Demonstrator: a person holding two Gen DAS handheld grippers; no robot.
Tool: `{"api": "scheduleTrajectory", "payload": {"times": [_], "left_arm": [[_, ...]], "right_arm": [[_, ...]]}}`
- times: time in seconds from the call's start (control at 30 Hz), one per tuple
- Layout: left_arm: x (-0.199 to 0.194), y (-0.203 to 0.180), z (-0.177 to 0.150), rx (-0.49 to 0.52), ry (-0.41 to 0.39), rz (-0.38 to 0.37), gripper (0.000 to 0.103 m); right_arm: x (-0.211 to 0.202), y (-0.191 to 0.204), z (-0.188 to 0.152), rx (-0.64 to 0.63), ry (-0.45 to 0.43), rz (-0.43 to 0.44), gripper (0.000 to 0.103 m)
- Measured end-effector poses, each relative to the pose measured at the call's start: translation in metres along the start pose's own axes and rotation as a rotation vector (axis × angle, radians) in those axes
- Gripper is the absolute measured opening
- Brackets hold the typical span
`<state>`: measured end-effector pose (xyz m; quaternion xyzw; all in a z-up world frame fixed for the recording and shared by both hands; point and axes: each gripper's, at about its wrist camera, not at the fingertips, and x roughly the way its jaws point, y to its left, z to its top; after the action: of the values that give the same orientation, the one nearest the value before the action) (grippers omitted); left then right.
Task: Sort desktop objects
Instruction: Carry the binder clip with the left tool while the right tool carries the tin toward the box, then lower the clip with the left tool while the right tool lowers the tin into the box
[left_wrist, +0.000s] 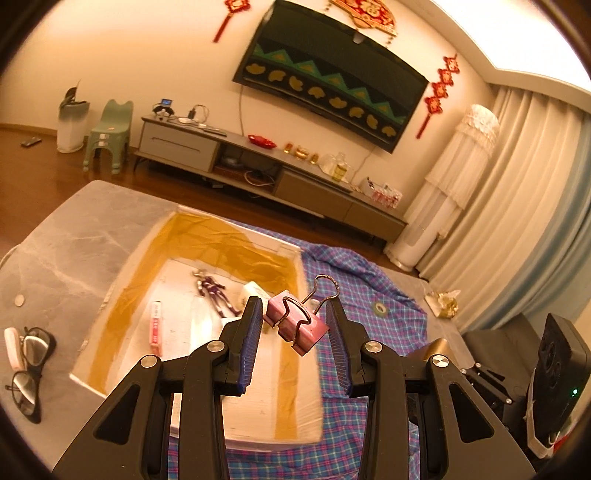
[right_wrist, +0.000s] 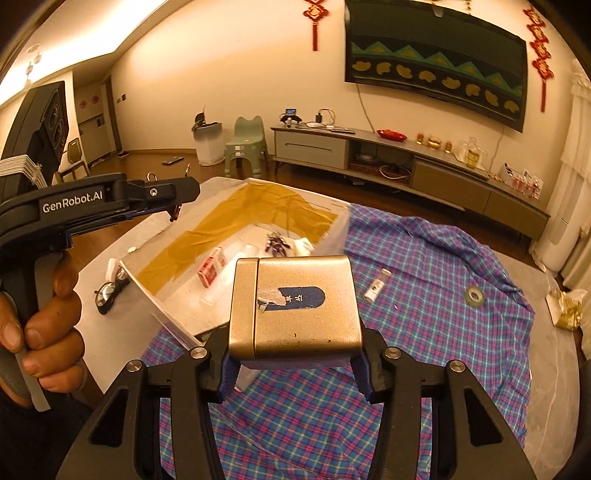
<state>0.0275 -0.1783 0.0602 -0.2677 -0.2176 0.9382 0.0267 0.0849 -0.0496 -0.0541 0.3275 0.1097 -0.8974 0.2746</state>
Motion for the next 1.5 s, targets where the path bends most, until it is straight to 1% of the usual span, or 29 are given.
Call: {"api": "scheduleTrajectory", "payload": {"times": [0.27,0.43,0.6,0.9,1.07,1.23,1.5], "left_arm": [[-0.009,0.035,0.008,-0.068,-0.02,0.059,0.037],[-0.006,0.057,0.012,-0.12,-0.022,0.1,0.037],[0.01,0.077,0.01,-0.161,0.028,0.148,0.037],[0.022,0.099,0.01,-0.186,0.069,0.207,0.037],[0.032,0.098,0.007,-0.182,0.112,0.21,0.037],[0.046,0.09,0.0,-0.157,0.18,0.214,0.037],[0.067,0.079,-0.011,-0.128,0.272,0.184,0.037]], "right_arm": [[0.017,0.023,0.019,-0.049,0.007,0.04,0.051],[0.032,0.037,0.033,-0.095,0.016,0.053,0.051],[0.051,0.048,0.046,-0.148,0.037,0.062,0.051],[0.094,0.059,0.065,-0.21,0.091,0.083,0.051],[0.121,0.06,0.079,-0.233,0.131,0.097,0.051],[0.144,0.061,0.094,-0.252,0.161,0.091,0.051],[0.178,0.069,0.117,-0.298,0.195,0.076,0.052]]}}
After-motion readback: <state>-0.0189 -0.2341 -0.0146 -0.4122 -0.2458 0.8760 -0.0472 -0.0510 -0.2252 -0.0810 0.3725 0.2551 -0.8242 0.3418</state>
